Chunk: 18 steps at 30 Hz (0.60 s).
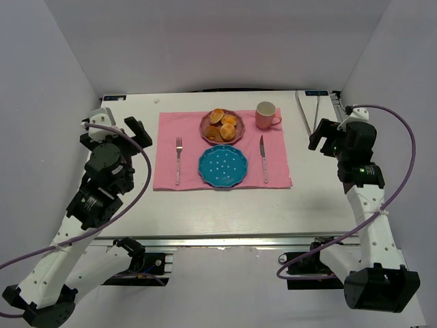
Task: Place the bread
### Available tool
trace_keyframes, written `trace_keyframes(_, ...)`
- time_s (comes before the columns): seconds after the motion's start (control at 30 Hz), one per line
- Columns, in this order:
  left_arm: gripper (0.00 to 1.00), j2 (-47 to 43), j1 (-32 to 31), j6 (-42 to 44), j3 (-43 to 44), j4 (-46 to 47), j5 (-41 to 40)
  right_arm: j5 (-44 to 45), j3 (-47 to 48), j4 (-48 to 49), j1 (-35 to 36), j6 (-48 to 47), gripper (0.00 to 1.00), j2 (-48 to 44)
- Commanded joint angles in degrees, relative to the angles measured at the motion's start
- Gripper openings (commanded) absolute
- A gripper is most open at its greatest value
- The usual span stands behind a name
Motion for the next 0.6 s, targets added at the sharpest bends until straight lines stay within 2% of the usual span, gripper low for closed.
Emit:
trace_keyframes(0.0, 0.98, -0.4, 0.0, 1.7, -0.5, 6.1, -0.9, 2.7, 1.3, -0.2, -0.1, -1.8, 0.89, -0.8)
trace_keyframes(0.13, 0.98, 9.0, 0.0, 1.9, 2.8, 8.9, 2.7, -3.1, 3.9, -1.6, -0.1, -5.2, 0.89, -0.6)
trace_keyframes(0.27, 0.98, 15.2, 0.1, 1.0, 4.9, 11.8, 8.8, -5.0, 1.0, 3.3, -0.1, -2.6, 0.89, 1.4)
trace_keyframes(0.43, 0.98, 21.4, 2.1, 1.9, 8.7, 8.9, 14.4, -4.7, 4.9, 7.7, -0.1, 0.8, 0.89, 10.9)
trace_keyframes(0.57, 0.98, 25.7, 3.5, 2.1, 12.6, 9.1, 18.9, -1.4, 13.4, 10.1, -0.1, -2.8, 0.89, 21.6)
